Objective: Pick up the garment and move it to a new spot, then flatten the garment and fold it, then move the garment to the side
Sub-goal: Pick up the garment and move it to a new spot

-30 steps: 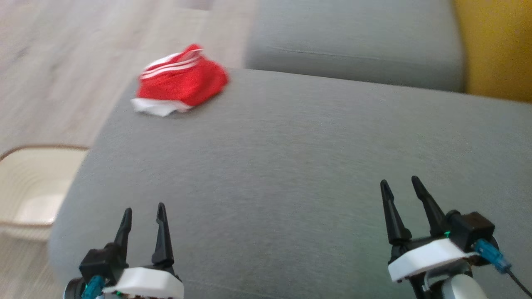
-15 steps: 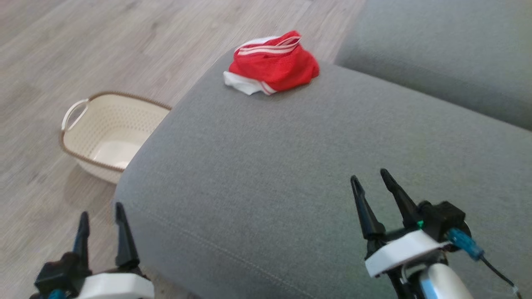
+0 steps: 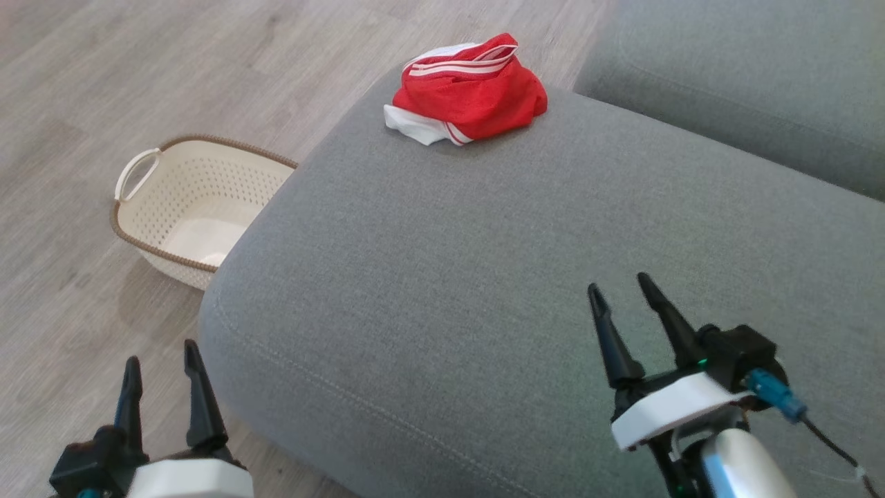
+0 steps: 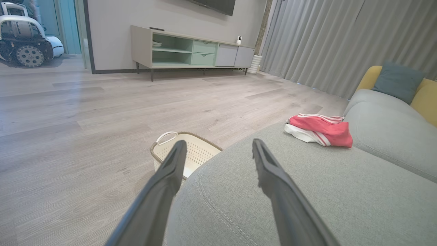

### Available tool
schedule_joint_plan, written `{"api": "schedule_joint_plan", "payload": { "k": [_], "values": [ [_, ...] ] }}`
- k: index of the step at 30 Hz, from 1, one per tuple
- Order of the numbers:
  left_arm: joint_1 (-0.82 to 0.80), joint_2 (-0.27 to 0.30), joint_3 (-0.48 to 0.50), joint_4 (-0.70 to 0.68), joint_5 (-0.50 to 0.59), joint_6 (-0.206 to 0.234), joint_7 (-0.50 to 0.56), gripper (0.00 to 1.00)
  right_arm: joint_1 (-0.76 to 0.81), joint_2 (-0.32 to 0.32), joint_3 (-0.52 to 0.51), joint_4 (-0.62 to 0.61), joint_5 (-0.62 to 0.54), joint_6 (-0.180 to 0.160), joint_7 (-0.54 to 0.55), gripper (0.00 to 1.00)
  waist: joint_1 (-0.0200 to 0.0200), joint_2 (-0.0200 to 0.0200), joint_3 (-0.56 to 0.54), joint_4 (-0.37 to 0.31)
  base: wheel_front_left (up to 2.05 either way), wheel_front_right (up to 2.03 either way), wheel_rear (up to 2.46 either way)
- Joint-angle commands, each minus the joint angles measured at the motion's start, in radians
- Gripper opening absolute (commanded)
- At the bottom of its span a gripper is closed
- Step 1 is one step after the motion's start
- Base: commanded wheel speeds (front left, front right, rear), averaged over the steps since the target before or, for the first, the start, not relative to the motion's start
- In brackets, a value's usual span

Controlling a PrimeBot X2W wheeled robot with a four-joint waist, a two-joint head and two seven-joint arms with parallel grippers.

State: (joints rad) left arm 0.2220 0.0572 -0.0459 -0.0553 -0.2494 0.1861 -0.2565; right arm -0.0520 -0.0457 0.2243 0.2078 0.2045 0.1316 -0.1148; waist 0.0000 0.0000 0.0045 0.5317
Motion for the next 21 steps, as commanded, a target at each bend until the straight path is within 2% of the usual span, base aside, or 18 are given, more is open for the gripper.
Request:
{"api": "schedule_joint_plan", "payload": {
  "k": [1, 4, 8, 13, 17, 18, 21],
  "values": [
    [-0.045, -0.006, 0.044, -0.026, 0.004, 0.001, -0.005, 1.00, -0.048, -0.005, 0.004, -0.040, -0.013, -0.001, -0.009, 1.00, 0.0000, 0.0000, 0.015, 0.001, 0.00, 0.00, 0.00],
    [-0.082, 0.010, 0.051, -0.015, 0.007, -0.014, -0.005, 1.00, -0.052, -0.005, -0.032, -0.064, -0.031, -0.001, -0.002, 1.00, 0.0000, 0.0000, 0.048, 0.003, 0.00, 0.00, 0.00],
    [-0.203, 0.077, 0.055, 0.022, 0.021, -0.051, 0.009, 1.00, -0.057, -0.005, -0.098, -0.118, -0.061, -0.001, 0.014, 1.00, 0.0000, 0.0000, 0.112, -0.001, 0.00, 0.00, 0.00],
    [-0.433, 0.176, 0.063, 0.076, 0.034, -0.102, 0.047, 1.00, -0.104, -0.004, -0.123, -0.211, -0.116, -0.001, 0.063, 1.00, 0.0000, 0.0000, 0.246, -0.082, 0.00, 0.00, 0.00],
    [-0.658, 0.246, 0.062, 0.172, 0.030, -0.153, 0.084, 1.00, -0.147, -0.004, -0.134, -0.281, -0.160, -0.001, 0.098, 1.00, 0.0000, 0.0000, 0.356, -0.153, 0.00, 0.00, 0.00],
    [-0.769, 0.278, 0.052, 0.242, 0.031, -0.183, 0.115, 1.00, -0.168, -0.004, -0.135, -0.309, -0.178, -0.001, 0.110, 1.00, 0.0000, 0.0000, 0.405, -0.189, 0.00, 0.00, 0.00],
    [-0.921, 0.310, 0.028, 0.354, 0.013, -0.243, 0.169, 1.00, -0.193, -0.004, -0.127, -0.345, -0.199, -0.001, 0.123, 1.00, 0.0000, 0.0000, 0.472, -0.246, 0.00, 0.00, 0.00]
  ]
}}
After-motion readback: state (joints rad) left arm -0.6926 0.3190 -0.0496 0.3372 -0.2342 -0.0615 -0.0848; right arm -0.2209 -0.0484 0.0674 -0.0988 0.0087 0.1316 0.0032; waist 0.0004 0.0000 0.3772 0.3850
